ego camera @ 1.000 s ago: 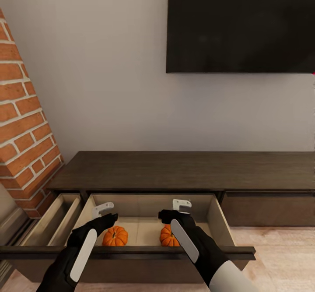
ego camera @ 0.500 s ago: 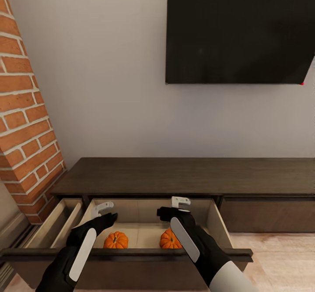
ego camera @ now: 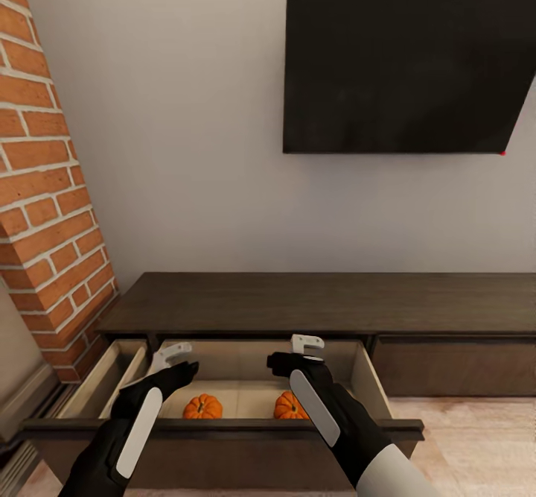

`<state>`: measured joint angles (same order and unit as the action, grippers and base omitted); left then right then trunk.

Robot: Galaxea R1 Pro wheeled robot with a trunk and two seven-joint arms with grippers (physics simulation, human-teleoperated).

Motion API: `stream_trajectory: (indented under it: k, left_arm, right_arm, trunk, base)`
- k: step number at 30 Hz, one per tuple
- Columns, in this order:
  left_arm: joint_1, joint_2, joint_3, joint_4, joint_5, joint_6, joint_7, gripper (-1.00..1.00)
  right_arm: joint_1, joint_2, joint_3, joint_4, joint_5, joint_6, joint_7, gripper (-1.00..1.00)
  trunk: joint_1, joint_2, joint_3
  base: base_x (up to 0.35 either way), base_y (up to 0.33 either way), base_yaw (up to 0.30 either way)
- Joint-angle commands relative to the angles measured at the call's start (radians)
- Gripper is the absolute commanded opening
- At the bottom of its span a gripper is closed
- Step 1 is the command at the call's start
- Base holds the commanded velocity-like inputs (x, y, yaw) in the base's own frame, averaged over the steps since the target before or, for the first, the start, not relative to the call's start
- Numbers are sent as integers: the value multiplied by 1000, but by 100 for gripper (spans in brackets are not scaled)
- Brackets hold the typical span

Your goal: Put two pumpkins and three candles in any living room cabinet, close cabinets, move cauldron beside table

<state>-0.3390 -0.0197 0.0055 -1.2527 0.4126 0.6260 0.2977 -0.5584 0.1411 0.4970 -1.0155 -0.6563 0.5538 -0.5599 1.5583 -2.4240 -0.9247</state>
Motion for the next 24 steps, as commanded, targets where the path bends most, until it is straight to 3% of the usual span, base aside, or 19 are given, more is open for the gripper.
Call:
stream_trajectory:
  k: [1,24]
  left_arm:
    - [0,0,1,0,0,6,0,100]
    - [0,0,2,-1,0,12,0,100]
  right_arm:
    - [0,0,0,0,0,0,0,100]
    - [0,0,1,0,0,1,0,100]
  trunk:
    - [-4,7,3]
    - [-92,168,75]
  base:
    - [-14,4,0]
    - [-62,17,0]
